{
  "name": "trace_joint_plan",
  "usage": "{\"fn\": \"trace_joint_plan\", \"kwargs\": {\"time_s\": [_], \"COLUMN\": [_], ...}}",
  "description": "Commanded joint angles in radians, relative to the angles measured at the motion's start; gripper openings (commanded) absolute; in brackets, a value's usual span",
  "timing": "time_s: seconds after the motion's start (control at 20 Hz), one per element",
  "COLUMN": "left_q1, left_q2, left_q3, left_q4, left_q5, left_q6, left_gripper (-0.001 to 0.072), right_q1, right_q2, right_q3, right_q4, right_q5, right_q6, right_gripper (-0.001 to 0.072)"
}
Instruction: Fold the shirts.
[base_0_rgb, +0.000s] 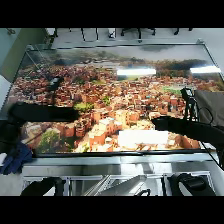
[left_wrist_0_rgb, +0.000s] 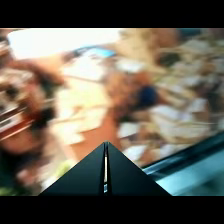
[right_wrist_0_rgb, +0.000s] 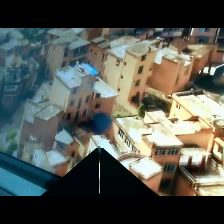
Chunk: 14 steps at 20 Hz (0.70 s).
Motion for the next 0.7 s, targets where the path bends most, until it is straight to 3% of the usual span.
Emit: {"fn": "trace_joint_plan", "kwargs": {"time_s": [0.0,0.25,0.3,0.35,0.65], "left_q1": [0.298,0.763,0.818,0.856,0.927], "left_q2": [-0.001,-0.002,-0.002,-0.003,-0.018], "left_q3": [0.019,-0.147,-0.177,-0.199,-0.281], "left_q4": [0.557,0.541,0.531,0.531,0.536], "left_q5": [0.309,0.099,0.07,0.042,-0.207], "left_q6": [-0.093,-0.092,-0.08,-0.079,-0.058], "left_gripper": [0.001,0.0031,0.0409,0.0684,0.0686], "right_q1": [0.0,0.0,0.0,0.0,0.0], "right_q2": [0.0,-0.001,-0.001,-0.001,-0.031], "right_q3": [0.0,0.0,0.0,0.0,0.0], "right_q4": [0.005,0.004,0.004,0.004,0.005], "right_q5": [0.005,0.005,0.005,0.005,0.005], "right_q6": [0.0,0.0,0.001,0.001,0.001], "right_gripper": [0.0018,0.0022,0.0023,0.0023,0.0024]}}
